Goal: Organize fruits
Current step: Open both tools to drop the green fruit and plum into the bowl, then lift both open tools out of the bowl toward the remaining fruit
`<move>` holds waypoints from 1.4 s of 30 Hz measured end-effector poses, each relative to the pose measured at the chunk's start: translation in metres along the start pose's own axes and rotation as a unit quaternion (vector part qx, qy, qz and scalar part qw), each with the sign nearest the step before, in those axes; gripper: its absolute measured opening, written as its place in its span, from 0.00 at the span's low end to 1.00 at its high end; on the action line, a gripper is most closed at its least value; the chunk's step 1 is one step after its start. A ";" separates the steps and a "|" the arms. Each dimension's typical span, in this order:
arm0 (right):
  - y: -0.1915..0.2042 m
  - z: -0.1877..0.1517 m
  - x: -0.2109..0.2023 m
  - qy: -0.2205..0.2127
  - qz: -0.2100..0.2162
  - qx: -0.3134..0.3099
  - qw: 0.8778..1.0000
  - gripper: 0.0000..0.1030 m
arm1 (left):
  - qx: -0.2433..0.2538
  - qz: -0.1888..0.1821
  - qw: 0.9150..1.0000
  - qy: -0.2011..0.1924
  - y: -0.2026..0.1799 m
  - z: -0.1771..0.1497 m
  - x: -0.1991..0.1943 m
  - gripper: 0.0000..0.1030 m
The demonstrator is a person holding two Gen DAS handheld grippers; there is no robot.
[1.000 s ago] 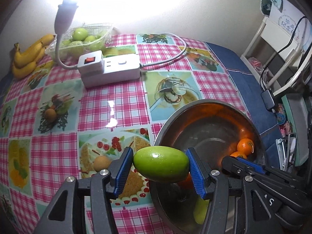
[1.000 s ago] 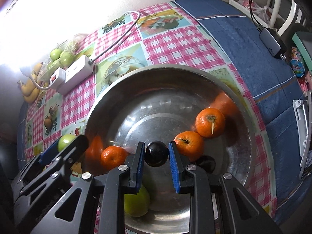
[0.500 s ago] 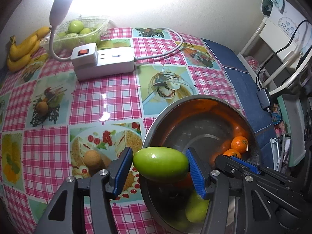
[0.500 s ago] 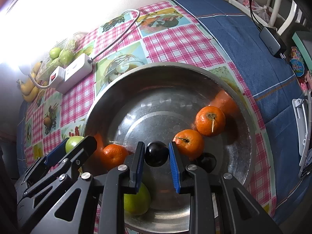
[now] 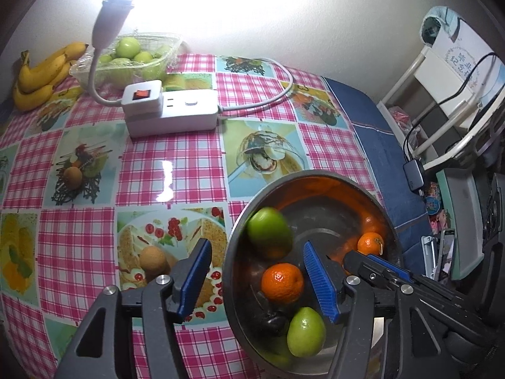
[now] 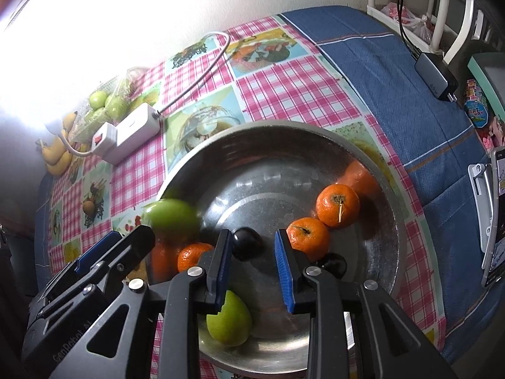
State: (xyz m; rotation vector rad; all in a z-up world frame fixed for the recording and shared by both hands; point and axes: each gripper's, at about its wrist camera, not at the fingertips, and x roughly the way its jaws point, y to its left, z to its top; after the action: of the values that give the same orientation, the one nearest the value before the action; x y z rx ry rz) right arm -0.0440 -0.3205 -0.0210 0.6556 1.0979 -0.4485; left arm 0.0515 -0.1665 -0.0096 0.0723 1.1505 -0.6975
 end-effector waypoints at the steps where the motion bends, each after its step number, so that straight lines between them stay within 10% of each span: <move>1: 0.000 0.000 -0.001 -0.001 0.000 0.000 1.000 0.28 | -0.005 0.003 1.000 -0.002 0.003 0.001 -0.001 0.63; 7: 0.003 0.001 0.000 0.000 -0.001 -0.006 1.000 0.30 | -0.026 0.058 0.998 -0.005 0.022 0.003 -0.005 0.66; 10: 0.006 0.000 0.004 0.003 -0.005 -0.013 1.000 0.56 | -0.033 0.094 0.995 -0.001 0.034 0.002 -0.005 0.69; 16: 0.013 -0.002 0.009 0.002 -0.009 -0.034 0.999 0.78 | -0.039 0.163 0.986 0.010 0.053 0.000 -0.001 0.87; 42: 0.046 -0.008 0.008 -0.055 0.006 -0.082 0.995 0.98 | -0.062 0.189 0.980 -0.028 0.094 0.002 -0.019 1.00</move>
State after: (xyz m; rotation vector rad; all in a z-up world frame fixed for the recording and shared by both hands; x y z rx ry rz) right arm -0.0174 -0.2816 -0.0193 0.4867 1.0143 -0.3758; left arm 0.0998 -0.0845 -0.0192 0.1613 1.0845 -0.2880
